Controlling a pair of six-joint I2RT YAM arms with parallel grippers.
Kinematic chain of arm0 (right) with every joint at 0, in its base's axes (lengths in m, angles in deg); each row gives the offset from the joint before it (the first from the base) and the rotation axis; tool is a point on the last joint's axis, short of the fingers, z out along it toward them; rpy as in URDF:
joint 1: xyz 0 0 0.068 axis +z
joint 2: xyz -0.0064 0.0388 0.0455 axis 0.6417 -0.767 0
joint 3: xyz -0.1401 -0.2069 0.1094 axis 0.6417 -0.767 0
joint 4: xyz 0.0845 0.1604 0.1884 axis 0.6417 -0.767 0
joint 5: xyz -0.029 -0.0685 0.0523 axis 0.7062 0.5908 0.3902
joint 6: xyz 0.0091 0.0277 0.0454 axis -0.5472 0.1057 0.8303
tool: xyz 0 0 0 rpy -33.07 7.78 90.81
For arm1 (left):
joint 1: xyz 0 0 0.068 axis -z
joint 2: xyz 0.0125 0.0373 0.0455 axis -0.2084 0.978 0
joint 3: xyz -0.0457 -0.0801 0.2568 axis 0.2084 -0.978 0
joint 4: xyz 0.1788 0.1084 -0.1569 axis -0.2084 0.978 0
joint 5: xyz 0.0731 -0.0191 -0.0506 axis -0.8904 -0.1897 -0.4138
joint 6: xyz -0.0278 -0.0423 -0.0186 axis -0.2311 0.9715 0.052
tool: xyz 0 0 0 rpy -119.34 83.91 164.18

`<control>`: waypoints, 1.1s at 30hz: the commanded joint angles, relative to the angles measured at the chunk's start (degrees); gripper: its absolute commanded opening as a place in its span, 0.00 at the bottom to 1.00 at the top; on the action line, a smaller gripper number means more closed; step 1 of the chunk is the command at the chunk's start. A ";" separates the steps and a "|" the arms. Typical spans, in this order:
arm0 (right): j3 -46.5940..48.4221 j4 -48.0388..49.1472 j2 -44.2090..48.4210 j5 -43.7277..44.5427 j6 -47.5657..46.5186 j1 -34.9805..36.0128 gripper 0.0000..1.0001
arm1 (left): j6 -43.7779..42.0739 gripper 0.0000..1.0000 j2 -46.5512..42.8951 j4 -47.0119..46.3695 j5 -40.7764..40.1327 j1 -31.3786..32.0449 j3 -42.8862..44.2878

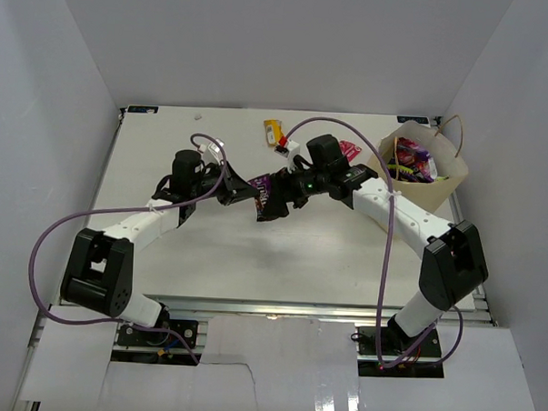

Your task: Place the snacks into the paper bag

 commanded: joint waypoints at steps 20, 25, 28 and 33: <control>1.46 3.87 2.68 -4.20 -0.21 0.83 0.08 | 2.46 0.21 -6.73 -7.55 6.25 1.92 1.47; 4.71 -0.52 6.20 -12.63 -11.34 -3.90 0.08 | -3.32 0.56 -10.59 -7.99 4.14 1.83 4.19; 9.61 -4.65 7.87 -18.00 -16.55 -10.04 0.08 | -6.67 0.75 -13.48 -7.82 2.47 1.74 5.25; 18.24 -9.05 11.47 -16.26 -23.51 -18.41 0.08 | -9.84 0.98 -16.48 -7.03 -1.92 1.48 4.02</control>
